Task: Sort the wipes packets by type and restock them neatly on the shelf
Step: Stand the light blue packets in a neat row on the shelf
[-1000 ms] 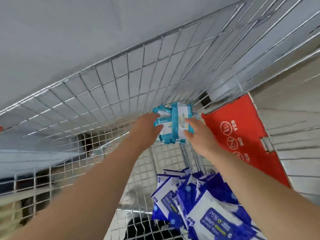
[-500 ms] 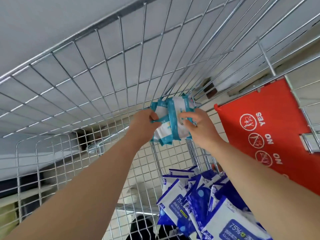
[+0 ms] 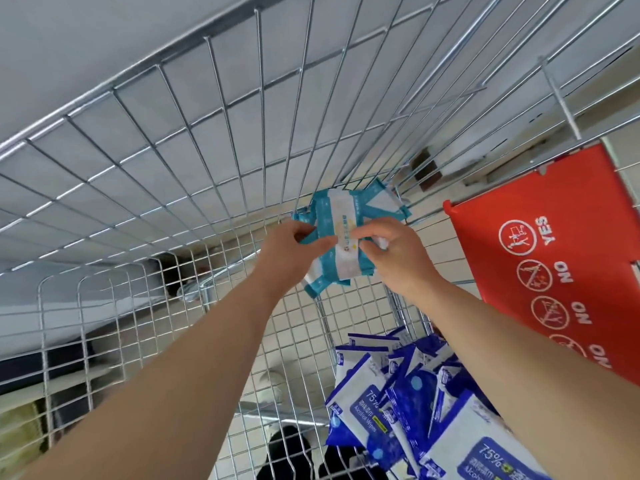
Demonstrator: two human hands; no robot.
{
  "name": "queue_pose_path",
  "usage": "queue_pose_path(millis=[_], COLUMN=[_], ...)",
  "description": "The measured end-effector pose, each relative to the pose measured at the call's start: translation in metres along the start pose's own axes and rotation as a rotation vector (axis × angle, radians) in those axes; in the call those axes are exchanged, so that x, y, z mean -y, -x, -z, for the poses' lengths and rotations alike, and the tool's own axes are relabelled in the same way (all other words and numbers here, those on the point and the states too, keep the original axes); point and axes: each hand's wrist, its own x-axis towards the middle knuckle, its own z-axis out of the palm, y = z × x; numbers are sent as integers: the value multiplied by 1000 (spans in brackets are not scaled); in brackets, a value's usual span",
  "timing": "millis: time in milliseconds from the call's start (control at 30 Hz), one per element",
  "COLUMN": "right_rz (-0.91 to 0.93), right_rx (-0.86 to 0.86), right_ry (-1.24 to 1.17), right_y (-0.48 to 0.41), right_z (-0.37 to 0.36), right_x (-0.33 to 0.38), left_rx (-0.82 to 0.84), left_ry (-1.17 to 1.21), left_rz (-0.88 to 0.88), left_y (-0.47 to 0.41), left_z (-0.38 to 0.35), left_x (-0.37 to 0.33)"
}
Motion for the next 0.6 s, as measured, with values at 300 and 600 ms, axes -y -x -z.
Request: queue_pose_path(millis=[300,600], right_rz=[-31,-202], right_rx=[-12,-72], right_ry=[252,184], right_y=[-18,-12], right_z=[4,-3], right_x=[-10,-9], left_rx=[-100,-166], left_ry=[20,106], left_rz=[40,57], left_y=[11,21], left_z=[35,42], left_x=[28,51])
